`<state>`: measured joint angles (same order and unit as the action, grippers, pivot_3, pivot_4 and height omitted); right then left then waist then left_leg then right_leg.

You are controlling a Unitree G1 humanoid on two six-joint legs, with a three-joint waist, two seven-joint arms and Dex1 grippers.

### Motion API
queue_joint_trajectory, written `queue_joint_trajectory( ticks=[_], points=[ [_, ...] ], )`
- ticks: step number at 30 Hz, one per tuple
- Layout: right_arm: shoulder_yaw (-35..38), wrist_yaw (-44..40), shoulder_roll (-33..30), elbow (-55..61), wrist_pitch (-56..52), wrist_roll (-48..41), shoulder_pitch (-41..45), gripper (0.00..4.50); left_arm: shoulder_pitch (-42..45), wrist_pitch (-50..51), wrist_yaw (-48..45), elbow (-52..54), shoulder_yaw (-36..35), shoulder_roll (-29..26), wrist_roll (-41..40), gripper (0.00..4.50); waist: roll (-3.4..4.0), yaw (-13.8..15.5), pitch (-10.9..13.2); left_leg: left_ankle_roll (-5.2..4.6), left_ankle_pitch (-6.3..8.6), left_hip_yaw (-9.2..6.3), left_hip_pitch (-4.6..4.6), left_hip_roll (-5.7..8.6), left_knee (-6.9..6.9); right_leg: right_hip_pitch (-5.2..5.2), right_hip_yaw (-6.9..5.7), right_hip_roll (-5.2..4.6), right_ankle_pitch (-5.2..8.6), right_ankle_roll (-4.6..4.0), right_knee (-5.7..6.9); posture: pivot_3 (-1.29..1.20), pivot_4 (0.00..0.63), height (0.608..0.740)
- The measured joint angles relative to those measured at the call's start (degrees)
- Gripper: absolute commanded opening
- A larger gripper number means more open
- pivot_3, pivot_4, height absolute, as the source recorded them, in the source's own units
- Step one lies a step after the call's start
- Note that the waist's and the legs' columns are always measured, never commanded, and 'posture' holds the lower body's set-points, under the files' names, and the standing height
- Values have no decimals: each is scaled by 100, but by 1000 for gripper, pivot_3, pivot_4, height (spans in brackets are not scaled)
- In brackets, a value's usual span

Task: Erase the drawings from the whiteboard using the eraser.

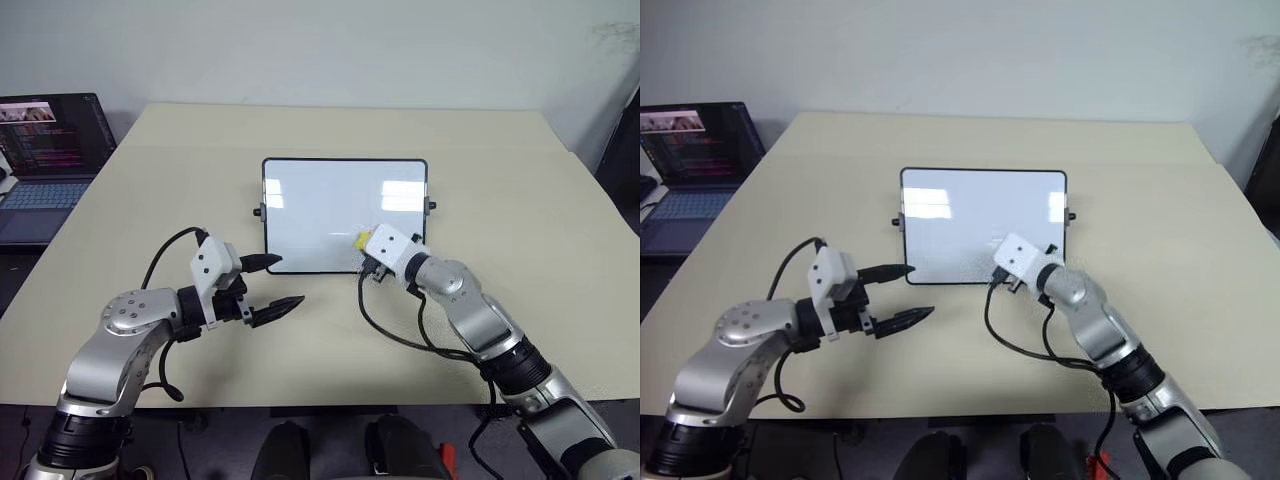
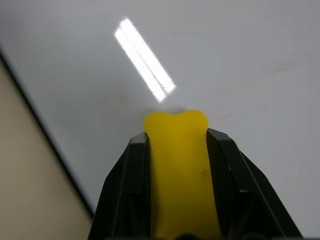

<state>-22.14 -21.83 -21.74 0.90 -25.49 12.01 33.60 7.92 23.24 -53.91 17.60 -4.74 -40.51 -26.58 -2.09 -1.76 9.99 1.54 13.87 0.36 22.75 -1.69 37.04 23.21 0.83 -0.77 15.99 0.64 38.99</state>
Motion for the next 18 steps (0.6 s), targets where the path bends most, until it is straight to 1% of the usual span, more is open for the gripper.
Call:
queue_joint_trajectory(
  ticks=[3,7,11,15,18],
  points=[
    [87,-8,-33,-42,31,35,56,1192,0,0,2,0,1,0,0,4500,0,0,0,0,0,0,0,-1,-3,0,0,0,-8,-16,-1,0,150,740],
    [13,-440,-123,122,-93,35,-47,1192,0,1,6,3,8,3,-1,4500,-2,1,-1,0,1,0,0,-1,-4,0,0,0,-11,-22,-2,0,150,740],
    [-228,-835,-142,328,-259,36,-279,1192,-1,1,9,7,9,4,-2,4500,-4,-9,-2,-1,0,0,-4,-2,-3,-2,0,0,-9,-18,0,0,150,740],
    [-193,-584,-20,219,-178,149,-236,1192,-1,2,28,9,9,4,-2,4500,-4,-9,-2,-6,-3,1,-6,-2,-1,-2,1,1,-4,-3,2,0,150,740],
    [-14,-332,-14,36,-66,250,-28,1192,-3,2,39,10,9,4,-2,4500,-4,-2,-2,-7,-6,1,-6,-1,0,-2,2,1,-7,-1,2,0,150,740]
  ],
)
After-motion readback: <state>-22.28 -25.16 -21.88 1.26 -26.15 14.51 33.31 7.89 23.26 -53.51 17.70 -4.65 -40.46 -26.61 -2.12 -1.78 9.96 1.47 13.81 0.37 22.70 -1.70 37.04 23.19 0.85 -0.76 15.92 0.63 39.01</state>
